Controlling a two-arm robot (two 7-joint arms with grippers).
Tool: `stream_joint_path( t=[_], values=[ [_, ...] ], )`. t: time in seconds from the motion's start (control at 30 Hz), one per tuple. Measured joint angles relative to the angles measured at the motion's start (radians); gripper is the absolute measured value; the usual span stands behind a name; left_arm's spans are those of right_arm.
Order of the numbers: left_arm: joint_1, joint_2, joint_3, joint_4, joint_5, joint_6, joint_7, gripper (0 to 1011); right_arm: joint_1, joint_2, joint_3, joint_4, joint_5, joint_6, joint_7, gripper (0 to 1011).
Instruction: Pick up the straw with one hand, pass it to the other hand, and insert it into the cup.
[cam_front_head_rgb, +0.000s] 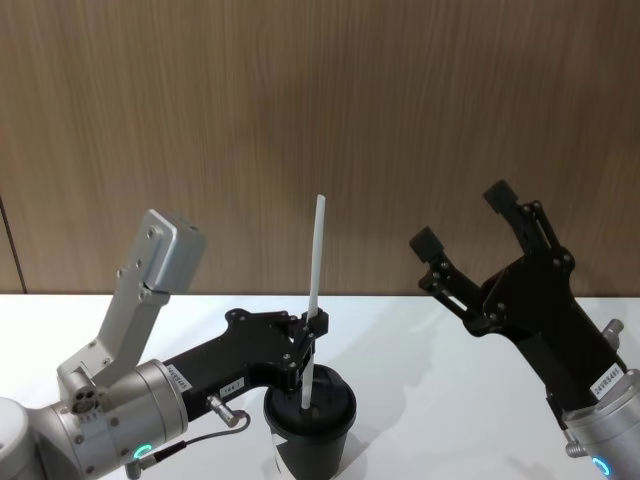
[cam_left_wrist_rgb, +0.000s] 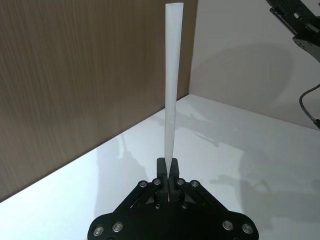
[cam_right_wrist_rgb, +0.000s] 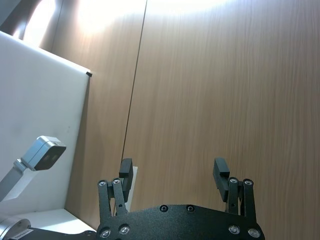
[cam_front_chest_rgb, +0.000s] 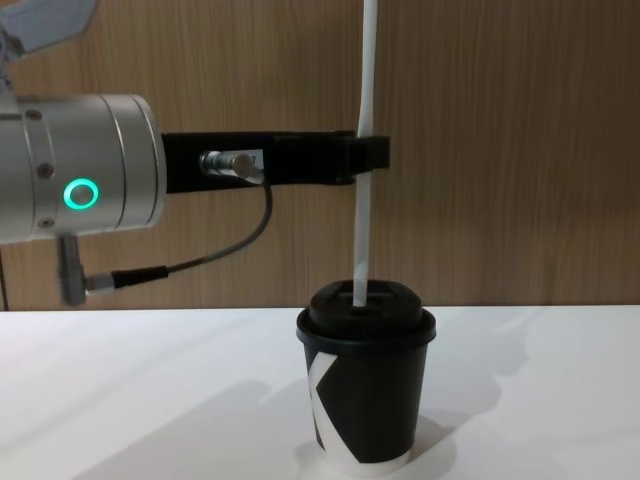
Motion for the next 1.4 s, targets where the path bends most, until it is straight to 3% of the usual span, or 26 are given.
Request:
stream_joint_path(
  t=[0.97, 1.1, 1.4],
  values=[
    [0.011, -0.019, -0.011, 0.006, 0.007, 0.027, -0.002, 8, 0.0, 0.0, 0.0, 0.0, 0.0, 0.0, 0.0, 1001],
    [0.012, -0.02, -0.011, 0.007, 0.004, 0.029, -0.003, 74, 0.0, 0.0, 0.0, 0.0, 0.0, 0.0, 0.0, 1001],
    [0.012, -0.021, -0.011, 0.007, 0.001, 0.032, -0.004, 350, 0.0, 0.0, 0.0, 0.0, 0.0, 0.0, 0.0, 1001]
  ],
)
